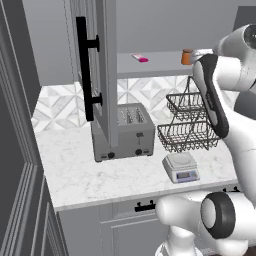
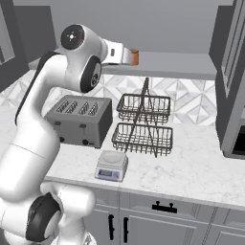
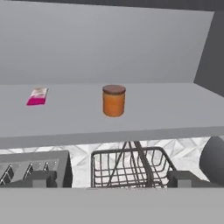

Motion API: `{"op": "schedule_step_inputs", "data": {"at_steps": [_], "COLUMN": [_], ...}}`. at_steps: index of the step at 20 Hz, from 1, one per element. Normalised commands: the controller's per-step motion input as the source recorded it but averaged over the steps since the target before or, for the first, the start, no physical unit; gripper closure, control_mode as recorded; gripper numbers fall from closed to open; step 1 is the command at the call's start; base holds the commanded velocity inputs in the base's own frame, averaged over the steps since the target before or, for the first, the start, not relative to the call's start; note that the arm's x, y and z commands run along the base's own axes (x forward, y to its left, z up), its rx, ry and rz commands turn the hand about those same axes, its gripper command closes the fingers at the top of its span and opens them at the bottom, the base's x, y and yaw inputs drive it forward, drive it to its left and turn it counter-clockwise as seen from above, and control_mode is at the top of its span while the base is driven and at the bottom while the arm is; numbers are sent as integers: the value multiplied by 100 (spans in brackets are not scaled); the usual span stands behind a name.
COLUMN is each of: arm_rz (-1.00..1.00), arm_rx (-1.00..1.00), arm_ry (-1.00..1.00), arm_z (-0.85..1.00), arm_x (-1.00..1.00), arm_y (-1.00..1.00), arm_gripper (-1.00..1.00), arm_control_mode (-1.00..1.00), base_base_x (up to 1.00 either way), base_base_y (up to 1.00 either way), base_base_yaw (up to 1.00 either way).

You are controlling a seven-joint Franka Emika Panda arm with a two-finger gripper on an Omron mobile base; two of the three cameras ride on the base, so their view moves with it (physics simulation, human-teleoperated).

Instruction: Pick the jam and place it on the digital scale for weighing, and close the cabinet.

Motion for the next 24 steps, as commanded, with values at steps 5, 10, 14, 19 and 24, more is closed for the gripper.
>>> {"op": "schedule_step_inputs", "data": {"at_steps": [5, 10, 14, 19, 24], "arm_rz": [0, 1, 3, 0, 0], "arm_rx": [0, 0, 0, 4, 3], "arm_ry": [0, 0, -3, -10, -4], "arm_z": [0, 0, 6, 20, 7], "arm_x": [57, 45, 38, 33, 36], "arm_y": [-11, -3, 0, -2, -1], "arm_gripper": [-100, -100, -100, -100, -100], "arm_control_mode": [-100, -100, -100, -100, -100], "base_base_x": [0, 0, 0, 0, 0], "base_base_y": [0, 0, 0, 0, 0], "base_base_yaw": [0, 0, 0, 0, 0]}}
